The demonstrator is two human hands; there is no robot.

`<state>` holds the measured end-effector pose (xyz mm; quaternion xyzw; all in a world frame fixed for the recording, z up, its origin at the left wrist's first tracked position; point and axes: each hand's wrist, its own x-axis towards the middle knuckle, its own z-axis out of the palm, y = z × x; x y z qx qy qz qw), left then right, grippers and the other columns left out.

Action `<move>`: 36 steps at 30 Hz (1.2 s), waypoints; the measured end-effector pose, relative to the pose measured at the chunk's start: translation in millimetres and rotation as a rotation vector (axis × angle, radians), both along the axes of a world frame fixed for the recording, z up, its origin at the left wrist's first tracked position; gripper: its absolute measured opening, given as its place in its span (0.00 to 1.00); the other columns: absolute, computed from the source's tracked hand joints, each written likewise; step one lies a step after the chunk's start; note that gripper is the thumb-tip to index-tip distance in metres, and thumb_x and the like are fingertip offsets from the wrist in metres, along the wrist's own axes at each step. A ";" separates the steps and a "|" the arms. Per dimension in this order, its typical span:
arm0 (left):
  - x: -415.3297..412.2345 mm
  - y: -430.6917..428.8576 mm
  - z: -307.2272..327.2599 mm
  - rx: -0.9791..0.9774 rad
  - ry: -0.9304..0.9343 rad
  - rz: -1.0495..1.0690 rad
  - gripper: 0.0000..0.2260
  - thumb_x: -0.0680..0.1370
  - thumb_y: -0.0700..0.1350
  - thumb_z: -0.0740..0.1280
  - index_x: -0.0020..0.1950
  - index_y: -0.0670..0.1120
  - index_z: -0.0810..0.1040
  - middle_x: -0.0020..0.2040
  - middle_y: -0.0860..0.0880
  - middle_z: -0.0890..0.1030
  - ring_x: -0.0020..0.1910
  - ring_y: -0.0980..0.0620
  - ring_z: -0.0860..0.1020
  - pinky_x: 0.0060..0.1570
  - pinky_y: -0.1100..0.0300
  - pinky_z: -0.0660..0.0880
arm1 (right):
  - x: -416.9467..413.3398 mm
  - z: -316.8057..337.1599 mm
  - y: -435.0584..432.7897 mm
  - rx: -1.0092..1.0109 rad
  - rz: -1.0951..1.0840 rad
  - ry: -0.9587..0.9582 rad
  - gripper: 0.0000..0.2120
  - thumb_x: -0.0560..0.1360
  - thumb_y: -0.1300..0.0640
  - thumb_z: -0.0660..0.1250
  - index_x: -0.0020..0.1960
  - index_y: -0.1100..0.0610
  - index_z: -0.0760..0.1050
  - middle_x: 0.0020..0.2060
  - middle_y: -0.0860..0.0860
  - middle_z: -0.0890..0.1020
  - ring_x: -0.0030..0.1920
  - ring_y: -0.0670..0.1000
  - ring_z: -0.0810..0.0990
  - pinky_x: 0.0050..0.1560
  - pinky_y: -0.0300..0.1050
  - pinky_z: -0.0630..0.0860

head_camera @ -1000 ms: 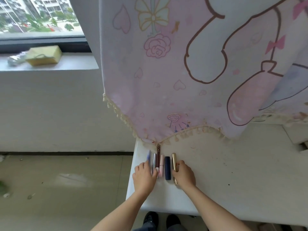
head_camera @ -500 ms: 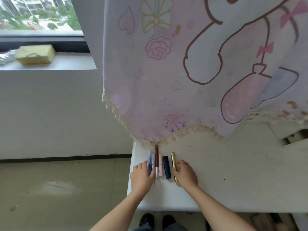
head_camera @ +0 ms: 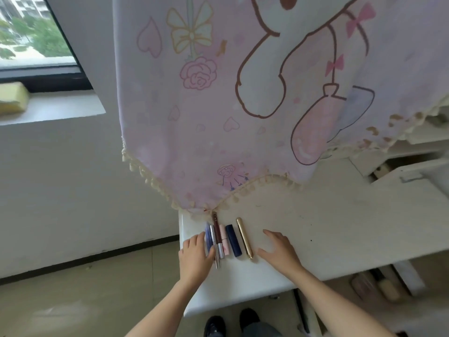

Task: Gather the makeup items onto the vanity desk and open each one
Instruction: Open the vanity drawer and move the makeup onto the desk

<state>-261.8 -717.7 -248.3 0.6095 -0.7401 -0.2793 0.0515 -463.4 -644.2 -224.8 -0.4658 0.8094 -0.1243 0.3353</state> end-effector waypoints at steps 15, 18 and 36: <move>-119.0 54.2 26.8 -0.122 0.110 -0.447 0.22 0.79 0.51 0.57 0.72 0.47 0.62 0.71 0.50 0.65 0.71 0.49 0.60 0.67 0.55 0.59 | -67.5 34.7 125.1 -0.149 -0.393 -0.002 0.29 0.74 0.49 0.65 0.72 0.53 0.60 0.70 0.49 0.65 0.71 0.48 0.60 0.69 0.42 0.59; -146.9 94.6 28.3 -0.135 0.114 -0.549 0.22 0.79 0.52 0.56 0.72 0.48 0.61 0.71 0.51 0.65 0.71 0.50 0.60 0.67 0.58 0.59 | -88.4 36.3 171.5 -0.170 -0.459 0.012 0.29 0.73 0.48 0.66 0.71 0.53 0.62 0.70 0.49 0.66 0.71 0.48 0.62 0.70 0.43 0.60; -286.8 344.7 37.8 -0.082 0.116 -0.650 0.16 0.79 0.48 0.57 0.66 0.50 0.67 0.65 0.51 0.70 0.63 0.50 0.67 0.59 0.60 0.64 | -215.6 36.5 467.8 -0.226 -0.702 0.054 0.27 0.74 0.47 0.65 0.70 0.52 0.63 0.66 0.47 0.71 0.68 0.48 0.66 0.67 0.44 0.64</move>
